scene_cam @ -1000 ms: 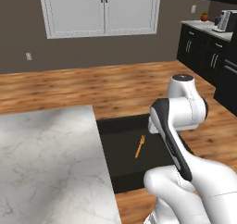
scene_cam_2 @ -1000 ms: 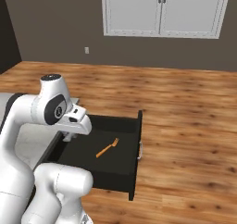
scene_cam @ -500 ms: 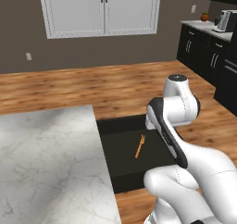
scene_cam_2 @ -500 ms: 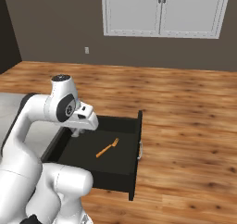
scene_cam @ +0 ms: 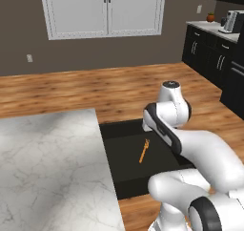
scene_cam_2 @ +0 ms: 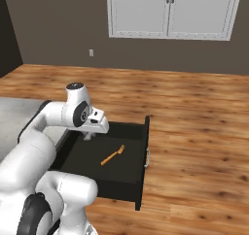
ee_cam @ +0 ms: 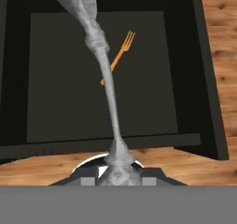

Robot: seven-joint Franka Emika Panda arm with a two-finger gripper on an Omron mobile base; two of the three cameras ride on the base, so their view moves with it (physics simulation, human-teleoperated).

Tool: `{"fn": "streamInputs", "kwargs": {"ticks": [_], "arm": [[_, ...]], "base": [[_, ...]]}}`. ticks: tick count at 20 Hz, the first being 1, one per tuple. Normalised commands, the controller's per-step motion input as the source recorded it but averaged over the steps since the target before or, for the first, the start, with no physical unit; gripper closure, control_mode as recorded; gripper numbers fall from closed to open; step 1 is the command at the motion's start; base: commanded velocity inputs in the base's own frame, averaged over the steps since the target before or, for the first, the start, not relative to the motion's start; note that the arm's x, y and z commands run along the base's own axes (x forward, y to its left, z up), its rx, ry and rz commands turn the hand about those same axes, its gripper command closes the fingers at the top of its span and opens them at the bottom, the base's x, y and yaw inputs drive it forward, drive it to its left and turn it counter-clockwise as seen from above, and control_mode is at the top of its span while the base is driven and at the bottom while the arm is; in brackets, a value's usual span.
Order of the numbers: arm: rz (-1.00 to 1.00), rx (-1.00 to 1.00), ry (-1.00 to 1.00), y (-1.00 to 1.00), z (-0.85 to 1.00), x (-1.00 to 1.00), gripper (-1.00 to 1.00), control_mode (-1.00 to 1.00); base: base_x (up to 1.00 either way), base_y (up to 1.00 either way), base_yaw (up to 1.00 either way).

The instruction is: Organize the utensils by type. Pick up the wooden spoons from the counter and place them in the open cabinet. Then pick up the metallic utensils from the counter and place them in the open drawer.

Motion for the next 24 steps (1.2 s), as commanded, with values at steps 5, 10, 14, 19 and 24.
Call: {"fn": "streamInputs", "kwargs": {"ticks": [5, 10, 14, 19, 24], "arm": [[0.00, 0.00, -0.07, 0.19, -0.54, 0.43, 1.00, -1.00], [0.00, 0.00, -0.12, 0.18, -0.52, 0.22, 1.00, -1.00], [0.00, 0.00, -0.25, 0.12, -0.51, 0.18, 1.00, -1.00], [0.00, 0.00, -0.20, 0.07, -0.45, 0.27, 1.00, -1.00], [0.00, 0.07, 0.03, 0.00, -0.17, 0.53, 1.00, -1.00]], "base": [[0.00, 0.00, 0.00], [0.00, 0.00, 0.00], [0.00, 0.00, 0.00], [0.00, 0.00, 0.00], [0.00, 0.00, 0.00]]}}
